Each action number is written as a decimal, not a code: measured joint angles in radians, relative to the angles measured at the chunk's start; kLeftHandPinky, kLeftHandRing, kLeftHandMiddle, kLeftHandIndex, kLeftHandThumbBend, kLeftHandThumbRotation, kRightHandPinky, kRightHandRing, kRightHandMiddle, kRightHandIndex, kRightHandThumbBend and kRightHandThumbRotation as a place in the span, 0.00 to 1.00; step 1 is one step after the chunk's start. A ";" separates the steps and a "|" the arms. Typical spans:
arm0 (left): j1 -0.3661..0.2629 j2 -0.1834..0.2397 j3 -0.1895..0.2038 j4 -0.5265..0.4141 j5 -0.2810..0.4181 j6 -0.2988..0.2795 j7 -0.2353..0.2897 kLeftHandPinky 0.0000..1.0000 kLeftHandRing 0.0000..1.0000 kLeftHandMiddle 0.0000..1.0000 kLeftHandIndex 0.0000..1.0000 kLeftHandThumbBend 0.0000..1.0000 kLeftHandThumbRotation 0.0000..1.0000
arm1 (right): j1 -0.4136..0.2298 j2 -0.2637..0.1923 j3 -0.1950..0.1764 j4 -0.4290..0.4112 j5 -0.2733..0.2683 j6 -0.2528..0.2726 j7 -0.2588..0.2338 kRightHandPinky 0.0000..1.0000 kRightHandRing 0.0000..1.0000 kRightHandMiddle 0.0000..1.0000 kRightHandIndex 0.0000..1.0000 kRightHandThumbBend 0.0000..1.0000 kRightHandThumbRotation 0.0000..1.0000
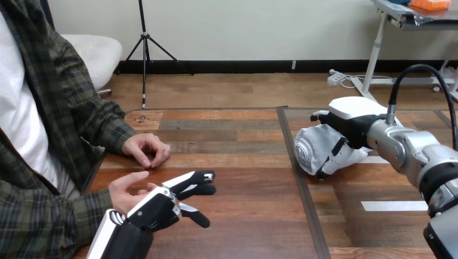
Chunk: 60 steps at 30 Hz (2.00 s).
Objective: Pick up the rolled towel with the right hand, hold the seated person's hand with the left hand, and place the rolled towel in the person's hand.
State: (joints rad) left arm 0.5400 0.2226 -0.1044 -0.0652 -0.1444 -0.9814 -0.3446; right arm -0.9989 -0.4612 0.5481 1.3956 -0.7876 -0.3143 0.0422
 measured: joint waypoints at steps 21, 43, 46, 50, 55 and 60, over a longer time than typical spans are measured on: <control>0.032 0.002 -0.011 -0.052 -0.036 -0.038 0.003 0.56 0.73 0.79 0.74 1.00 0.47 | 0.028 0.001 -0.027 0.000 0.007 0.024 -0.037 0.68 0.71 0.73 0.74 1.00 0.23; 0.087 0.031 -0.046 -0.054 -0.140 -0.078 -0.026 0.61 0.76 0.78 0.72 1.00 0.46 | 0.034 -0.015 -0.058 -0.007 0.022 0.015 -0.047 0.36 0.36 0.38 0.38 0.88 0.05; 0.087 0.032 -0.046 -0.054 -0.146 -0.078 -0.028 0.61 0.76 0.78 0.73 1.00 0.46 | 0.035 -0.018 -0.059 -0.007 0.026 0.012 -0.041 0.34 0.35 0.37 0.37 0.85 0.05; 0.087 0.033 -0.046 -0.054 -0.149 -0.080 -0.029 0.62 0.76 0.78 0.73 1.00 0.45 | 0.039 -0.020 -0.059 -0.007 0.028 0.009 -0.030 0.33 0.34 0.36 0.35 0.82 0.03; 0.085 0.033 -0.054 -0.054 -0.163 -0.091 -0.034 0.61 0.75 0.78 0.73 1.00 0.46 | 0.053 -0.024 -0.073 -0.007 0.046 -0.013 -0.012 0.32 0.33 0.35 0.34 0.81 0.01; 0.080 0.029 -0.054 -0.053 -0.155 -0.108 -0.035 0.61 0.74 0.77 0.73 1.00 0.47 | 0.070 -0.030 -0.089 -0.007 0.068 -0.046 -0.010 0.28 0.30 0.32 0.32 0.80 0.01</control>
State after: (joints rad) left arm 0.6203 0.2513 -0.1586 -0.1185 -0.2993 -1.0893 -0.3799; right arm -0.9284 -0.4916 0.4590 1.3886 -0.7201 -0.3600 0.0327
